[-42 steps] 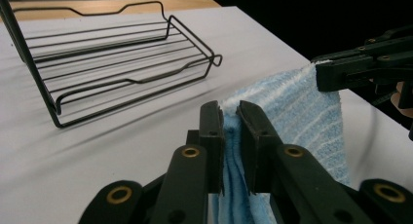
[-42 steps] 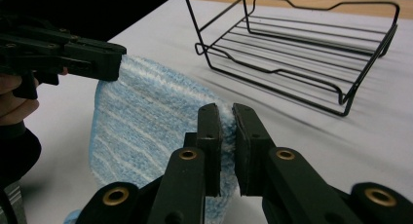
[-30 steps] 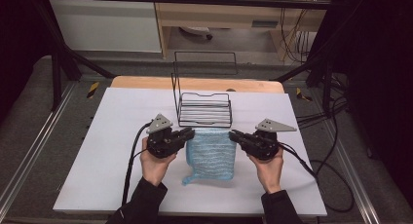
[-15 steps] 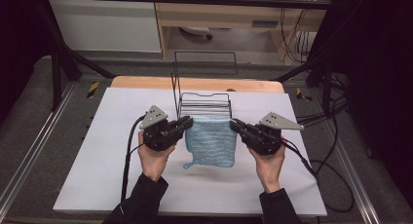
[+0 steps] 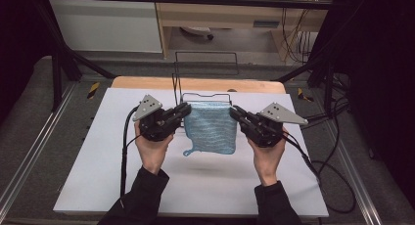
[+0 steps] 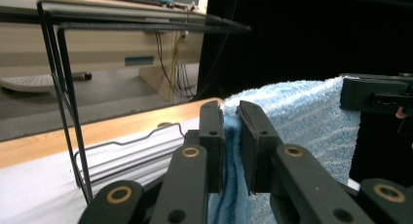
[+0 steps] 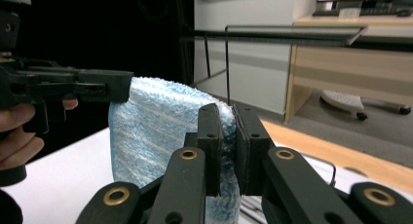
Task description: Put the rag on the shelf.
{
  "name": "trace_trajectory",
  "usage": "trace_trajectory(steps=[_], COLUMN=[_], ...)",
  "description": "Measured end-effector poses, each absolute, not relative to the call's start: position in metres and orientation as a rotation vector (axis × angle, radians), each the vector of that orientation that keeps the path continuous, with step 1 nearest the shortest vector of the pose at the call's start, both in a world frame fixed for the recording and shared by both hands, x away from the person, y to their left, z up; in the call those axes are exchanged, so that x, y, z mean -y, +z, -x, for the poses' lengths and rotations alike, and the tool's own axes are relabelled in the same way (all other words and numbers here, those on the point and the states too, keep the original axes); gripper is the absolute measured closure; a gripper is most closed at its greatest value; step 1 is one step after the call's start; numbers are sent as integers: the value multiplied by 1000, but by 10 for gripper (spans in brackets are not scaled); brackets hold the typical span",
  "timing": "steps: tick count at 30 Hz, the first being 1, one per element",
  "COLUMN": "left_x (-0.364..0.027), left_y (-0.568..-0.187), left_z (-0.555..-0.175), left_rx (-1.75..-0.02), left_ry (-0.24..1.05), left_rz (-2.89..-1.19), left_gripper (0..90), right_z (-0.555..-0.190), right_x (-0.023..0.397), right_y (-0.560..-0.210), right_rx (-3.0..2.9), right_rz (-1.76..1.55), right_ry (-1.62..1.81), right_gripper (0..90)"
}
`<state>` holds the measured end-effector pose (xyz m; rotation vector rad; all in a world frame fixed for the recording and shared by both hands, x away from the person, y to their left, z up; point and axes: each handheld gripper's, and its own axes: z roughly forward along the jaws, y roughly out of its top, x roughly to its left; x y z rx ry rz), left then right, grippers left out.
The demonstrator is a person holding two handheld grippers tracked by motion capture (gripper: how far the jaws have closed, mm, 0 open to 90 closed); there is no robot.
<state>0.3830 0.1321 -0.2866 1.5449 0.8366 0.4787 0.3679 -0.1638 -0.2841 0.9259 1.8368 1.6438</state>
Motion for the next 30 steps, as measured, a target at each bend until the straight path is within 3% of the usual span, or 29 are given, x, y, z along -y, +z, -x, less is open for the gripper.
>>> trace_trajectory(steps=[30], left_x=[-140], left_y=[-215], left_z=[-402], left_rx=[-772], left_ry=[578], left_rz=[-1408], left_gripper=[803], right_z=[-388], right_x=[146], right_y=[-217], right_rx=[-1643], right_rz=[-824], right_ry=[1676], right_gripper=[834])
